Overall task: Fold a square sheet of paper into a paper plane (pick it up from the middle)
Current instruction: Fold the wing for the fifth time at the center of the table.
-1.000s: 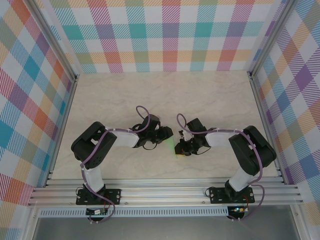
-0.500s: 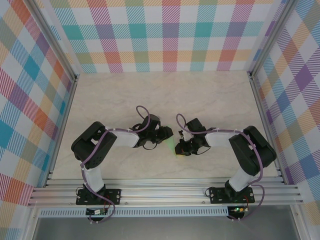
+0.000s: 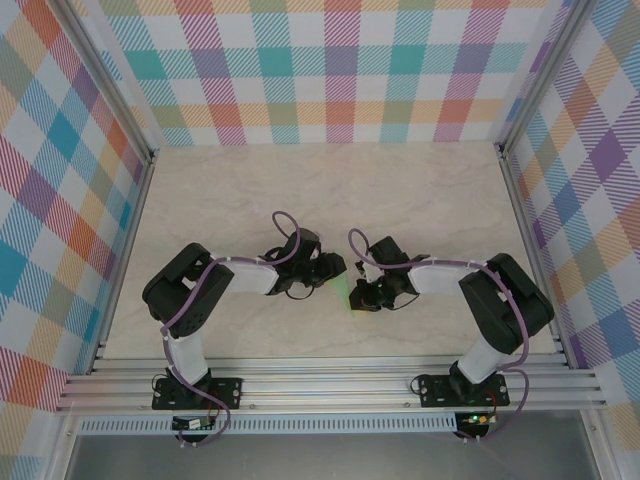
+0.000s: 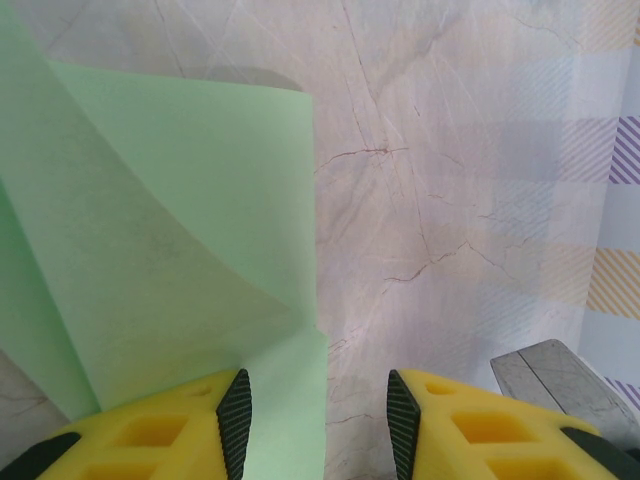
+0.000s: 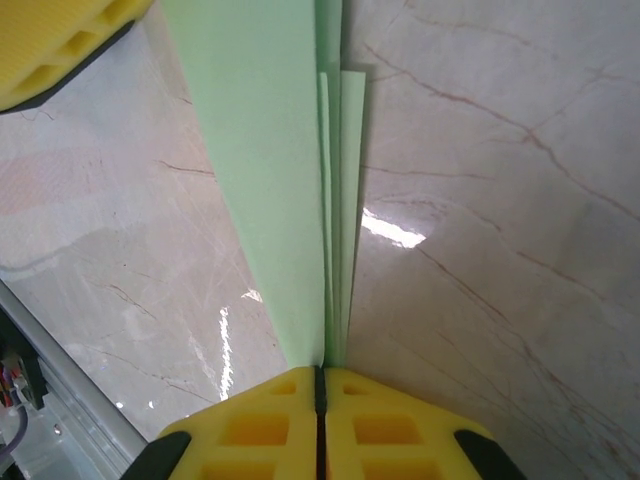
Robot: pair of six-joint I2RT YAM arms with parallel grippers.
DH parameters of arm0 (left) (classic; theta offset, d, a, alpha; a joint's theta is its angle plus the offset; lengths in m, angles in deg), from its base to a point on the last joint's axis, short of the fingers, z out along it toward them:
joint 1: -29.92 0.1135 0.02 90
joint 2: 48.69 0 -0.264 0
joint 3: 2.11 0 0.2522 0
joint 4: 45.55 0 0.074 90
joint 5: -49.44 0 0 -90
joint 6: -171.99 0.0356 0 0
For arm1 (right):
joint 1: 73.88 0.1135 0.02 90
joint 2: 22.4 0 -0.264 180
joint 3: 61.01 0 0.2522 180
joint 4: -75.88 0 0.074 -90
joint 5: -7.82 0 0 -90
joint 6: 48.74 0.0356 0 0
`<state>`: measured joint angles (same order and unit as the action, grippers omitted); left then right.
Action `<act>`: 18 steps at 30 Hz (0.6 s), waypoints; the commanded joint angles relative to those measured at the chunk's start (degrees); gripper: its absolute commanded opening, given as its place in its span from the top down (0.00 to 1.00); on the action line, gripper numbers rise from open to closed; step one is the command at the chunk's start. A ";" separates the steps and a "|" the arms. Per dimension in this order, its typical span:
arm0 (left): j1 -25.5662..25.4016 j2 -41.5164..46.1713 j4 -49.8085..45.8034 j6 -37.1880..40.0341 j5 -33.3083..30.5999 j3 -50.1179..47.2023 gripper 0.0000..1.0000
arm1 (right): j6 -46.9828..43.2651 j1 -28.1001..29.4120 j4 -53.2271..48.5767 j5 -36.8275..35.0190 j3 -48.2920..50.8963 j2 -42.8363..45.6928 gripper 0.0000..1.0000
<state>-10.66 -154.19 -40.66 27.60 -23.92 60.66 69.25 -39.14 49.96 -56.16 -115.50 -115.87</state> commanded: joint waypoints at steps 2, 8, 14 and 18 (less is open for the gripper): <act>0.06 -3.31 -2.83 0.25 -0.92 0.20 0.57 | -0.96 1.10 -8.83 -1.84 2.15 -0.11 0.90; 0.06 -3.47 -2.92 0.12 -1.00 0.20 0.57 | -1.27 1.38 -9.81 -2.43 2.35 0.58 0.90; 0.06 -3.67 -2.92 -0.01 -0.96 0.29 0.57 | -1.46 1.56 -10.24 -2.78 2.82 1.14 0.88; 0.10 -3.67 -3.01 -0.04 -1.04 0.28 0.57 | -1.54 1.89 -10.96 -3.63 2.73 0.57 0.90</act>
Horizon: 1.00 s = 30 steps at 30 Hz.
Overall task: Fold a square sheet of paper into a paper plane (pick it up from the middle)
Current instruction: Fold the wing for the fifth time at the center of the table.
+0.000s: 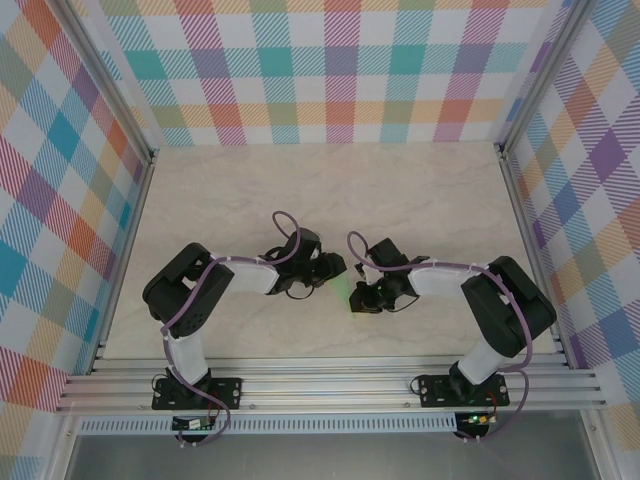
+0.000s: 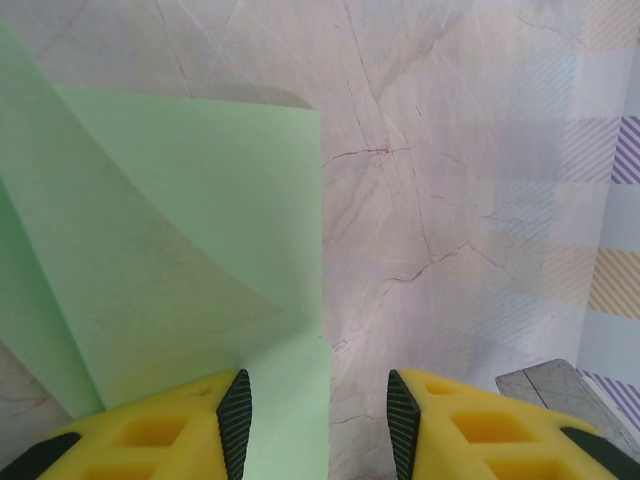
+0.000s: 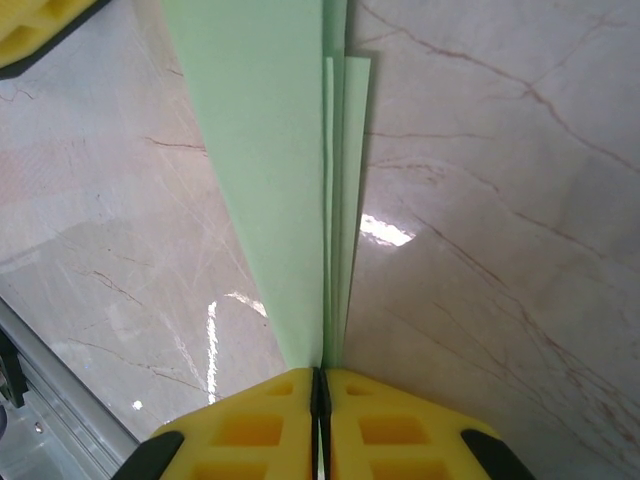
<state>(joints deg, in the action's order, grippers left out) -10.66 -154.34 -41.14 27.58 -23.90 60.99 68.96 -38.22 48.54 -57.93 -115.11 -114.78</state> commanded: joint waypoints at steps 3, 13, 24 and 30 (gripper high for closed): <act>0.04 -3.45 -2.53 -0.01 -1.02 -0.06 0.58 | -0.71 1.34 -9.28 -2.16 2.82 -0.18 0.88; 0.05 -3.66 -2.97 -0.08 -1.37 -0.12 0.58 | -0.98 1.88 -10.72 -2.45 2.39 1.72 0.88; 0.04 -3.69 -2.97 -0.33 -1.20 -0.28 0.58 | 1.30 2.91 -13.81 -7.99 0.31 -1.97 0.85; -0.02 -3.60 -3.32 -0.08 -1.02 -0.21 0.58 | 4.12 2.43 -12.21 -9.71 1.66 7.20 0.86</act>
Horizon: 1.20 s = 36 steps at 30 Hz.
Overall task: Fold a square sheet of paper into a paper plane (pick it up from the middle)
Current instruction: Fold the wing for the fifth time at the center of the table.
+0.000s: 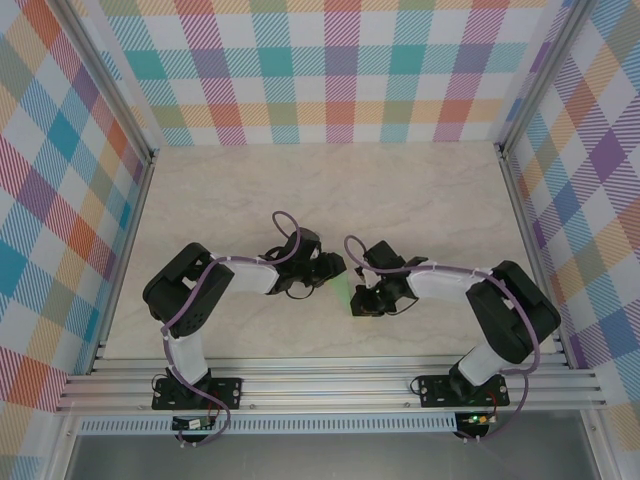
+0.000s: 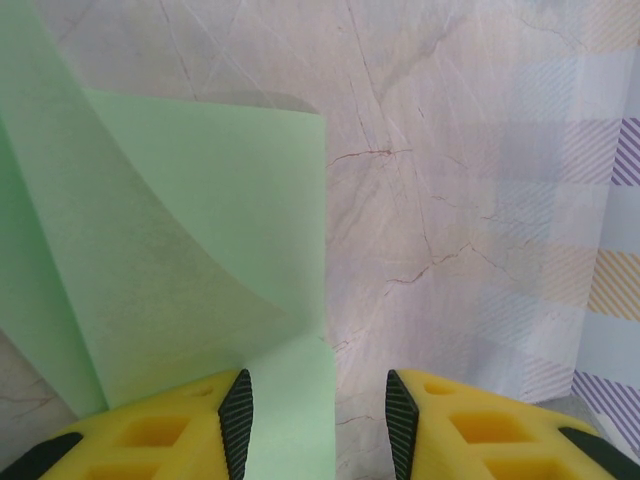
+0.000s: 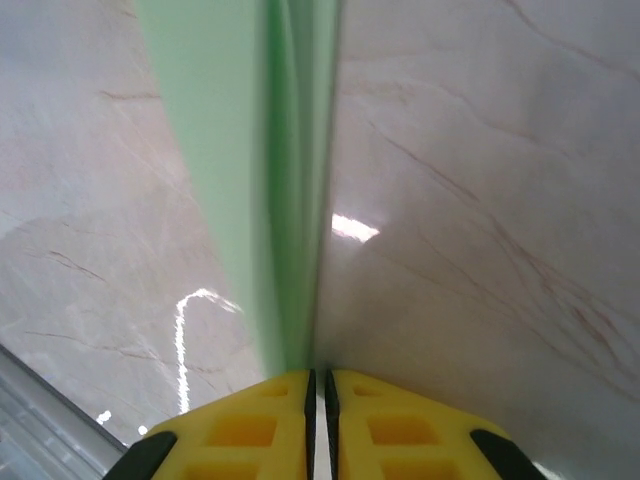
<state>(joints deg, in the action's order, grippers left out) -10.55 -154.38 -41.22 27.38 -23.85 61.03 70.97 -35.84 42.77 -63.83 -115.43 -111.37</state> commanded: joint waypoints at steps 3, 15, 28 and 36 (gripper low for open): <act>-0.10 -3.56 -3.41 0.29 -1.06 -0.45 0.58 | 3.79 -2.51 -6.41 -3.38 2.02 8.26 0.82; -0.14 -3.47 -3.45 0.28 -0.89 -0.62 0.58 | 11.28 -5.61 13.11 19.02 -0.82 2.35 0.95; -0.10 -3.47 -3.32 0.29 -0.89 -0.78 0.58 | 11.73 -4.64 16.14 19.10 -2.57 -8.90 0.94; -0.13 -3.21 -3.58 0.21 -1.24 -0.90 0.58 | 9.99 -4.56 17.38 18.22 3.53 -10.01 0.94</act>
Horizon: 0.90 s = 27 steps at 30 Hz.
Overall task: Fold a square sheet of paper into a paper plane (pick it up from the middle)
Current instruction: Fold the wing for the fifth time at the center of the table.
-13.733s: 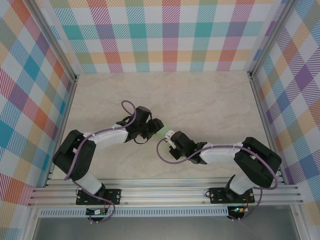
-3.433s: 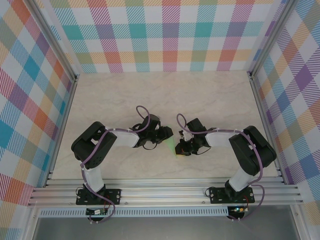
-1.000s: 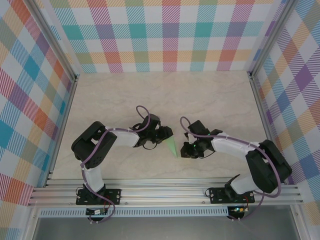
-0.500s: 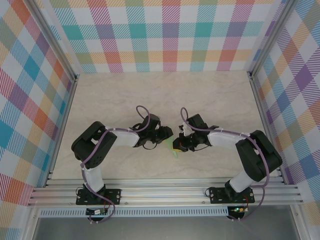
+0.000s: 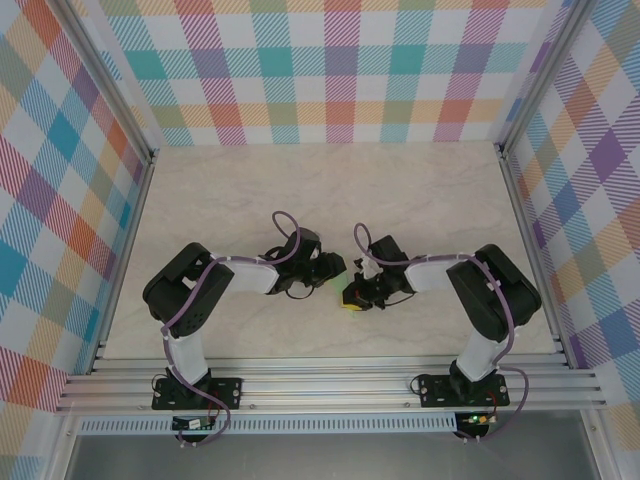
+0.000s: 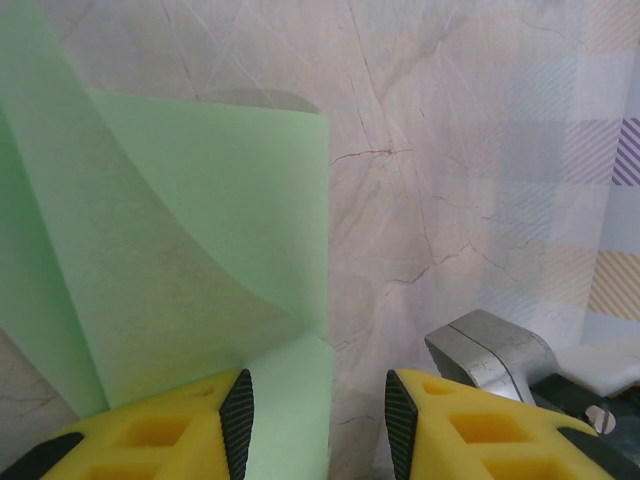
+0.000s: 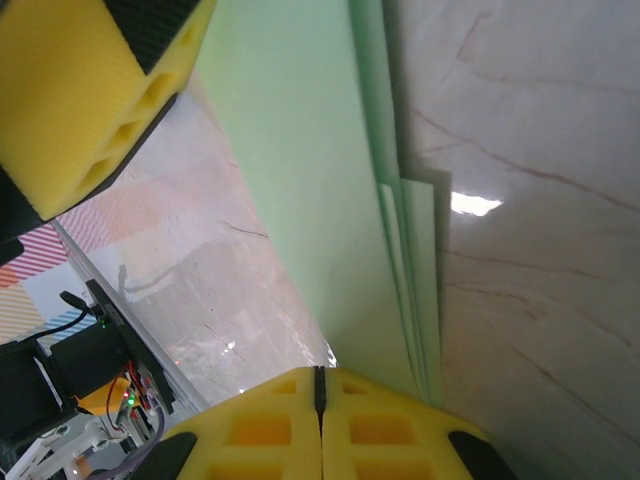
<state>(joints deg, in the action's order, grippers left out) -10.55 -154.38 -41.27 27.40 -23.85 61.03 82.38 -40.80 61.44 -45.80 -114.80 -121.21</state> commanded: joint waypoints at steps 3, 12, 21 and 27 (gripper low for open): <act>-0.10 -2.99 -3.54 -0.06 -1.62 -1.13 0.58 | -2.72 0.41 -2.45 -0.30 4.16 1.12 0.94; -0.03 -2.92 -3.89 -0.43 -2.30 -1.36 0.58 | -5.75 0.95 -6.21 -1.25 7.56 5.21 0.93; -0.05 -3.30 -3.54 -0.61 -2.04 -1.22 0.58 | -7.33 1.44 -9.70 -4.49 7.01 10.51 0.92; -0.05 -3.03 -3.89 -0.26 -1.84 -1.26 0.58 | -1.52 1.44 -4.05 -5.54 4.30 14.52 0.93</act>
<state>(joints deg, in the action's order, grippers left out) -10.55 -154.38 -41.31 27.16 -23.92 61.03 78.01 -39.69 55.07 -50.26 -108.31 -108.55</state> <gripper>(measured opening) 0.416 0.069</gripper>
